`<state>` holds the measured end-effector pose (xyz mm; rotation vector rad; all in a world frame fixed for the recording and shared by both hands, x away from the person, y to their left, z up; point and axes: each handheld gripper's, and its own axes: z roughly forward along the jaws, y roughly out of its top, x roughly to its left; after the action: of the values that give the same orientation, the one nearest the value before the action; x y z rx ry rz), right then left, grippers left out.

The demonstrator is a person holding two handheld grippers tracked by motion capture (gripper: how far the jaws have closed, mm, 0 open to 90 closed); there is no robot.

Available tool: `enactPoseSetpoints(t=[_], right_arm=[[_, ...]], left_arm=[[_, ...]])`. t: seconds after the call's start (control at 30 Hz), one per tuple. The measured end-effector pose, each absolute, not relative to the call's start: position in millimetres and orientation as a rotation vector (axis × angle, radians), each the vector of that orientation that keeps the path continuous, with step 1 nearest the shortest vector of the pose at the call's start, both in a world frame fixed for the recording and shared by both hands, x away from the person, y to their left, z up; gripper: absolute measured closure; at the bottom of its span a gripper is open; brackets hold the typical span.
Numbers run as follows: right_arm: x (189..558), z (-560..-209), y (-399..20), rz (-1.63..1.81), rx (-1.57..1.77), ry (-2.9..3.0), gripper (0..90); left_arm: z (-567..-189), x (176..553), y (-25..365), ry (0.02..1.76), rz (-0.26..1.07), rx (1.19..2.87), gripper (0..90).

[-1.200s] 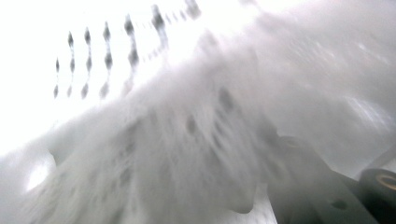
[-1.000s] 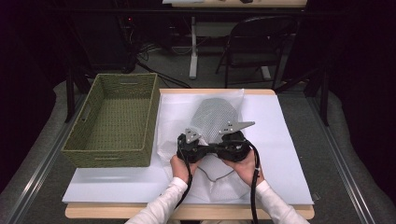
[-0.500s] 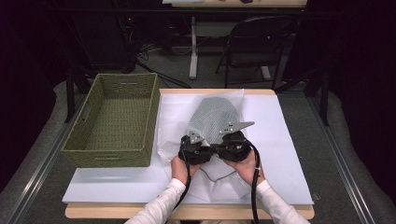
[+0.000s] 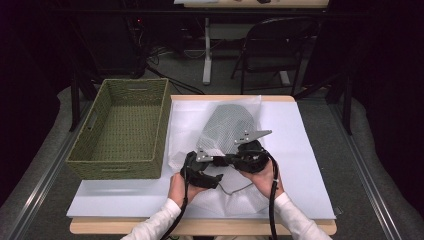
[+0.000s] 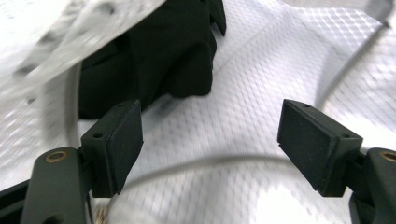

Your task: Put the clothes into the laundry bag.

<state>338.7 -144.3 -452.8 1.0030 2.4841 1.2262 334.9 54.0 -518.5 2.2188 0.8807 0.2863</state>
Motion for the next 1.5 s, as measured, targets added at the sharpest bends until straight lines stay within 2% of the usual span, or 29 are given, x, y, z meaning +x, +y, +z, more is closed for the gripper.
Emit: enactPoseSetpoints(t=[0.23, 0.37, 0.6, 0.7, 0.9, 1.0, 1.17, 1.5], right_arm=[[338.9, -453.6, -144.0, 1.217, 1.004, 2.490, 88.8], [339.0, -454.5, -143.2, 1.210, 1.008, 2.493, 88.8], [338.8, -455.9, -141.2, 1.203, 1.002, 2.505, 88.8], [339.1, -456.3, -142.0, 1.200, 1.009, 2.505, 88.8], [339.1, -456.7, -142.4, 1.204, 1.005, 2.502, 88.8], [339.1, -456.9, -142.0, 1.203, 1.007, 2.504, 88.8], [338.7, -456.9, -141.9, 1.202, 1.008, 2.506, 88.7], [339.1, -457.2, -142.3, 1.201, 1.010, 2.504, 88.7]], left_arm=[[-508.6, 314.7, 77.4, 0.874, 0.315, 2.266, 23.3], [-513.5, 305.8, 83.7, 0.878, 0.263, 2.313, 25.3], [-531.8, 303.0, 80.4, 0.887, 0.247, 2.413, 32.2], [-539.2, 302.4, 77.0, 0.866, 0.266, 2.442, 38.7], [-544.9, 304.5, 80.4, 0.870, 0.269, 2.424, 59.3], [-545.2, 302.4, 81.2, 0.854, 0.268, 2.420, 73.7], [-544.3, 303.0, 91.2, 0.895, 0.252, 2.365, 87.1], [-531.9, 291.5, 112.5, 0.904, 0.260, 2.318, 89.5]])
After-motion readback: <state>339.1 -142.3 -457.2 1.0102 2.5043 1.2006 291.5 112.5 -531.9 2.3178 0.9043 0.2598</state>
